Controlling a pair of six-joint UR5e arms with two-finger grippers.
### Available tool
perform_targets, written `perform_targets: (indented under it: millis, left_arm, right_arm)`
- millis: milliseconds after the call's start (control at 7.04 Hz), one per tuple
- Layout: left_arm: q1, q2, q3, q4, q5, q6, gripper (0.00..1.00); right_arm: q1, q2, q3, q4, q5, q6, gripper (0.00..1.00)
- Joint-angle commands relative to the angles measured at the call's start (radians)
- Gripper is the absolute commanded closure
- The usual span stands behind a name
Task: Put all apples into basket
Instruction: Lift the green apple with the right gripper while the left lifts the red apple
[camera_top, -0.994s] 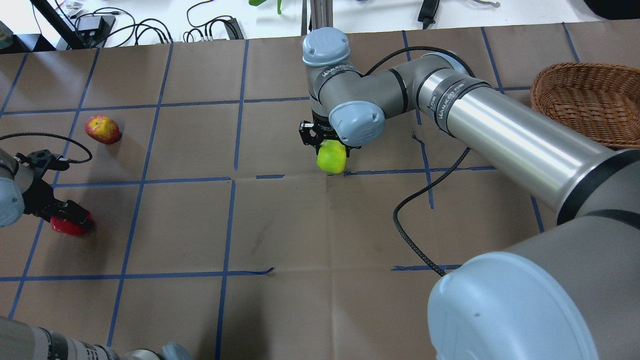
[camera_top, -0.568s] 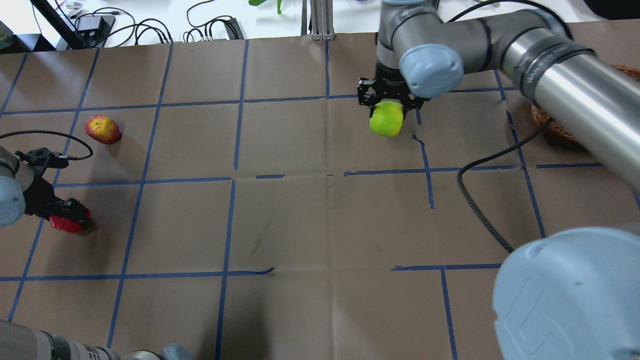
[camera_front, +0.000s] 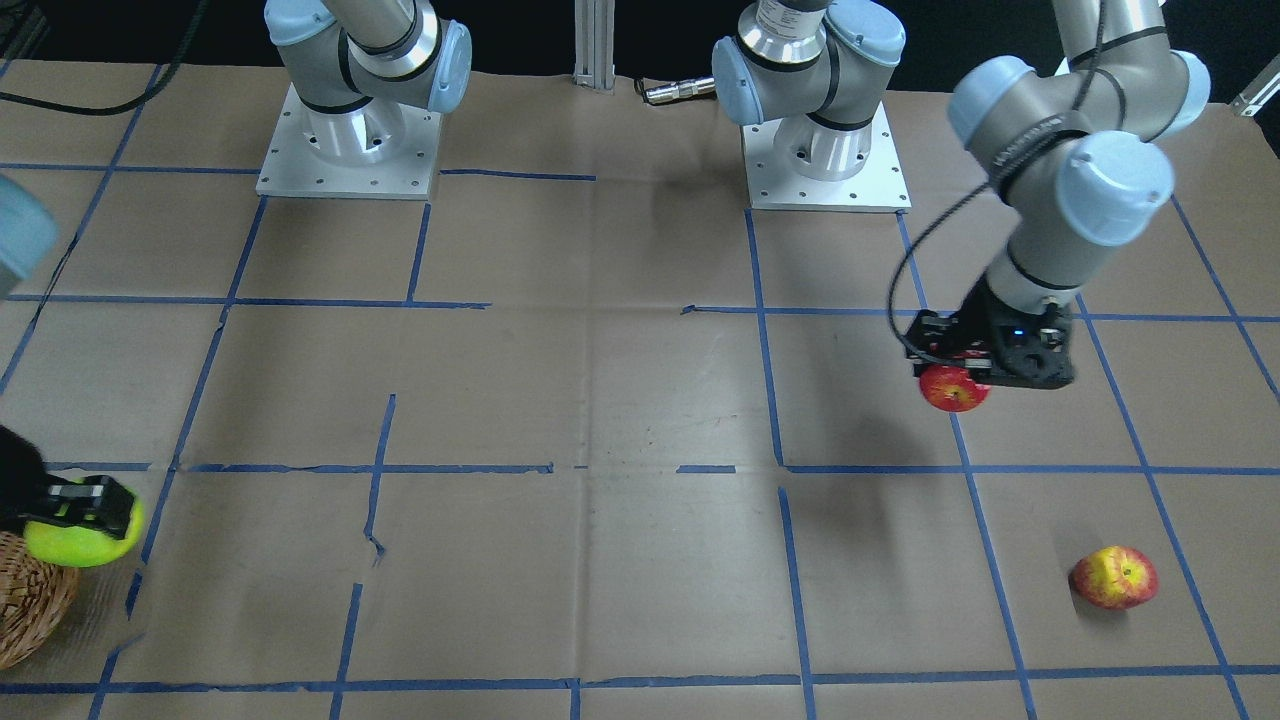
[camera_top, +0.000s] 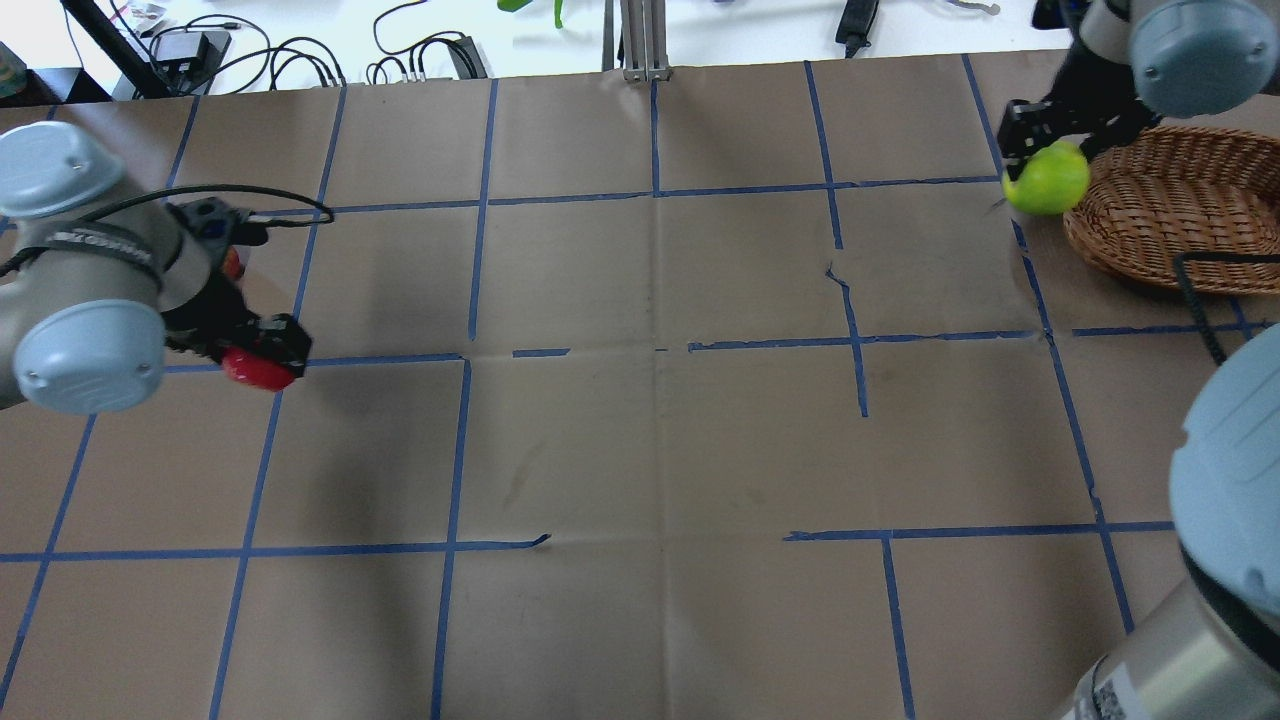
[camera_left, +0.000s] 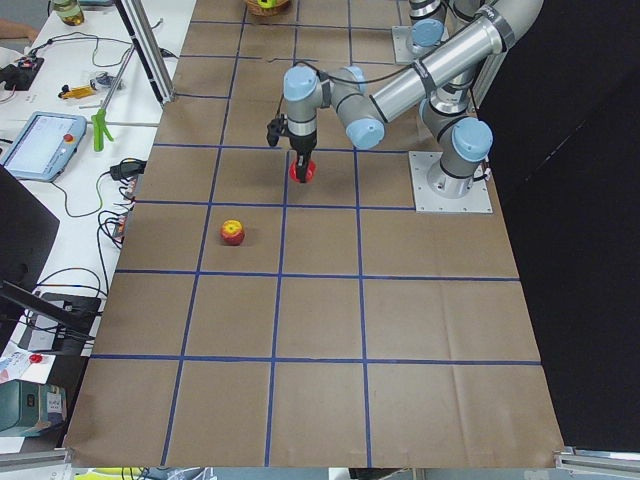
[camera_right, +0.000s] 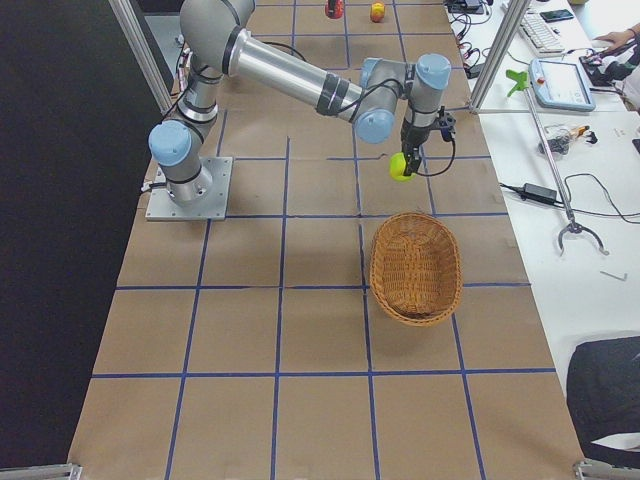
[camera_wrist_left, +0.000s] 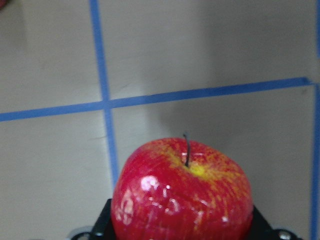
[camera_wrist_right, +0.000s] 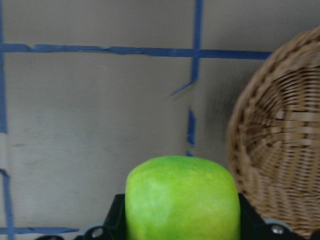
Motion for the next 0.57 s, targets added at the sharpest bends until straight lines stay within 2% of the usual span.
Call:
perform_targets:
  millis: [0, 142, 426]
  left_arm:
    - [-0.336, -0.087, 0.094, -0.019, -0.036, -0.358, 0.7]
    - [-0.456, -0.2, 0.182, -0.008, -0.038, -0.46, 0.7]
    - [-0.618, -0.467, 0.44, -0.008, -0.032, -0.569, 0.7]
  right_arm:
    - [-0.18, 0.079, -0.069, -0.053, -0.013, -0.203, 0.92]
    - [-0.238, 0.14, -0.12, -0.056, -0.01, -0.272, 0.92]
    - [-0.318, 0.224, -0.197, -0.091, 0.004, -0.41, 0.92]
